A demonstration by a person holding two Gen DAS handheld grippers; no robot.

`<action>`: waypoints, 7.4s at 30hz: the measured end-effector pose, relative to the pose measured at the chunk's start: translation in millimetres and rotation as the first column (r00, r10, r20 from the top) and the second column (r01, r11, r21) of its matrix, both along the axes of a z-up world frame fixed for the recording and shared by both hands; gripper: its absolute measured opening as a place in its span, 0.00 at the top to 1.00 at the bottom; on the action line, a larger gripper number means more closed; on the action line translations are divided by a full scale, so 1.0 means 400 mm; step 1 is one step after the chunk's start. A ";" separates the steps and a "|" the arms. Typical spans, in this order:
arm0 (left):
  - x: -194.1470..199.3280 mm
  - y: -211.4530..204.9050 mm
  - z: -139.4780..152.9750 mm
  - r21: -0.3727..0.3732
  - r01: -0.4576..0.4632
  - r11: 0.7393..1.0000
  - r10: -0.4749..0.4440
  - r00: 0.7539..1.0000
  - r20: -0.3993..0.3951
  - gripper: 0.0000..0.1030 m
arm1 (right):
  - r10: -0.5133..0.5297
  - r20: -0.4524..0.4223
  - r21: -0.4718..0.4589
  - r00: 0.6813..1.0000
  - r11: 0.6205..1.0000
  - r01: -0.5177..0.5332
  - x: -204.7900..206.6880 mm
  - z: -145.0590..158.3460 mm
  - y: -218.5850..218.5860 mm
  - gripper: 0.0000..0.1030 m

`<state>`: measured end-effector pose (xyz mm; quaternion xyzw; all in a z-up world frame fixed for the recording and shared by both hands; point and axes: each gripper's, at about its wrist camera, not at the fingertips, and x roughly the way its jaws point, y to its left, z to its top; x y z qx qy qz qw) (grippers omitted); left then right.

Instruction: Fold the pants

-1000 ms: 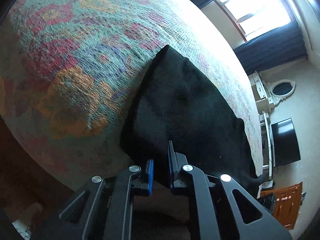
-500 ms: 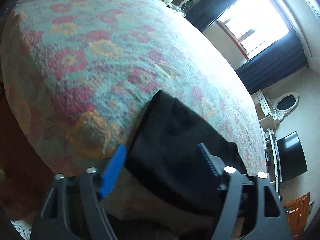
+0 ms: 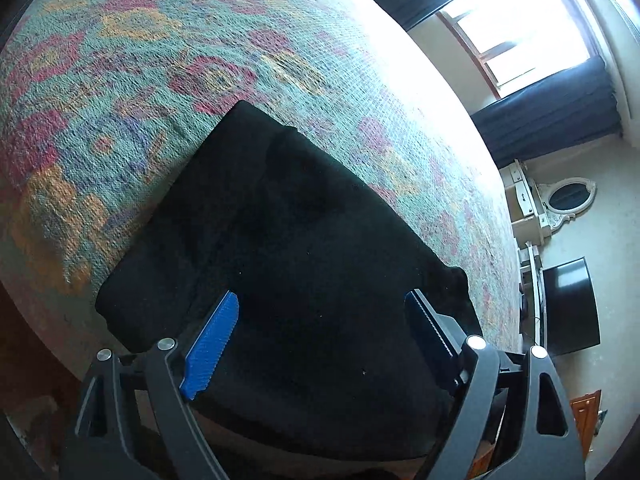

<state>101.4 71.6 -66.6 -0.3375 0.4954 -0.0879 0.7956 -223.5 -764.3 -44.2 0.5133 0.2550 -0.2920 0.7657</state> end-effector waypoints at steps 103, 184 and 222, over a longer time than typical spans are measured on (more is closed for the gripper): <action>-0.015 0.002 -0.003 -0.017 0.051 0.999 -0.051 0.999 0.006 0.12 | -0.012 0.237 0.294 0.972 0.954 -0.059 0.123 -0.192 0.095 0.89; -0.023 -0.041 0.063 0.177 0.135 0.975 -0.137 0.991 -0.001 0.08 | 0.708 0.067 -0.208 0.703 0.700 -0.684 0.499 0.298 0.620 0.76; -0.002 -0.021 0.045 0.330 0.147 0.932 -0.154 0.988 -0.006 0.08 | 0.774 -0.436 -0.297 0.459 0.358 -0.885 0.638 -0.012 1.298 0.55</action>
